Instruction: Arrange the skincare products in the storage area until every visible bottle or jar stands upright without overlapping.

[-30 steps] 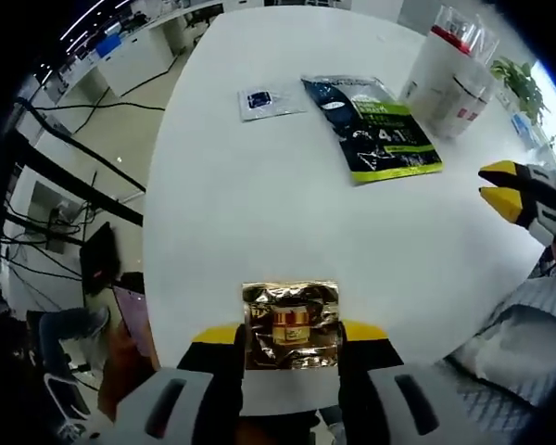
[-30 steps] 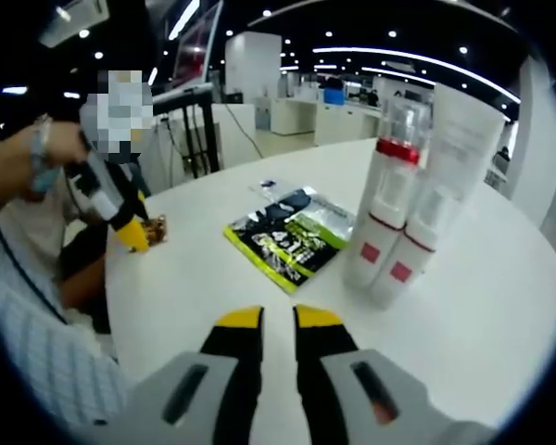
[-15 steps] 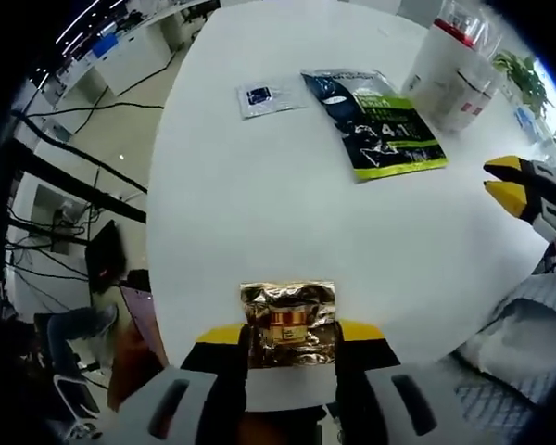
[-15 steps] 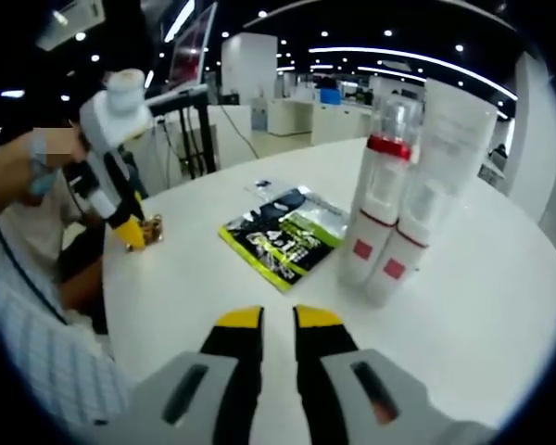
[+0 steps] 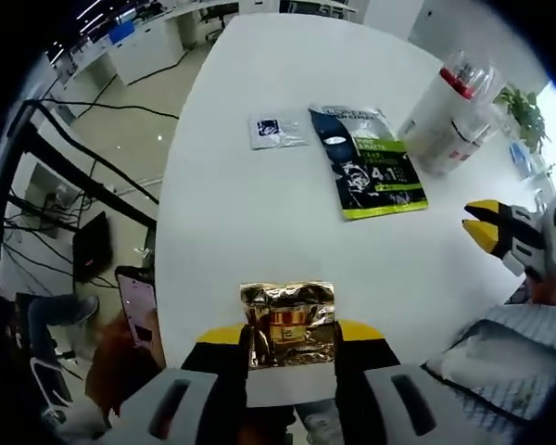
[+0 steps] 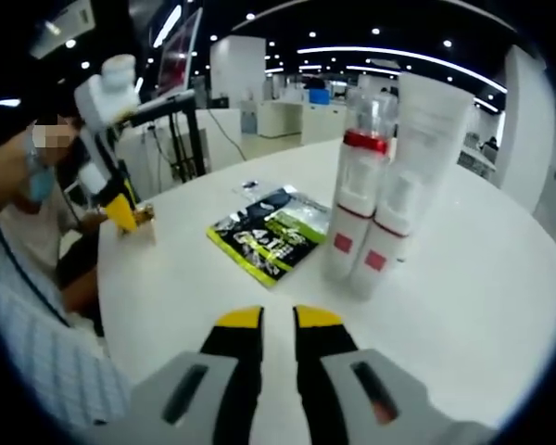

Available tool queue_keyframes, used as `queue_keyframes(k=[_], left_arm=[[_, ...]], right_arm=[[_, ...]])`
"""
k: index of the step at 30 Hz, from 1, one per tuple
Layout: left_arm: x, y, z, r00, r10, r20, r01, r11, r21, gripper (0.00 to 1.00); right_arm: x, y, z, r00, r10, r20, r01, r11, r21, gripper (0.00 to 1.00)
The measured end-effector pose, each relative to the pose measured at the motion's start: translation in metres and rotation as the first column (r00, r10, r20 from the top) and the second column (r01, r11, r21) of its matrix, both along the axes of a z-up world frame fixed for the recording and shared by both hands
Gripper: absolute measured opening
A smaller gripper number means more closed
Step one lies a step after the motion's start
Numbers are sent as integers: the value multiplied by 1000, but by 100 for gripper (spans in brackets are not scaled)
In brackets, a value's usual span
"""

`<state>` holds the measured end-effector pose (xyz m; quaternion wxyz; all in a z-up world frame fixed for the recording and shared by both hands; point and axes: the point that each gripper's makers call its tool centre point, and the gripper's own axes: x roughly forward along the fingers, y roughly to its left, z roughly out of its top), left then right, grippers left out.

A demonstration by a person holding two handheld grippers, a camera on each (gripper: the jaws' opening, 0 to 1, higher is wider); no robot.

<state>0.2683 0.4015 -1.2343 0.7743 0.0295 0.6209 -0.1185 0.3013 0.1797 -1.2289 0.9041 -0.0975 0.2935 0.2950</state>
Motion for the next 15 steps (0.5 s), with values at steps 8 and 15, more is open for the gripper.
queue_keyframes(k=[8,15], left_arm=[[15,-6,9,998,35,51,-33,999,-28,36],[35,-15,18,988,72,134,-64,996,-65,36]], right_arm=[[1,-7,-1,1000,-24,-4,24,1000,8,11],[-1,-11,-2,1000,-29,-2,29,1000,0,11]])
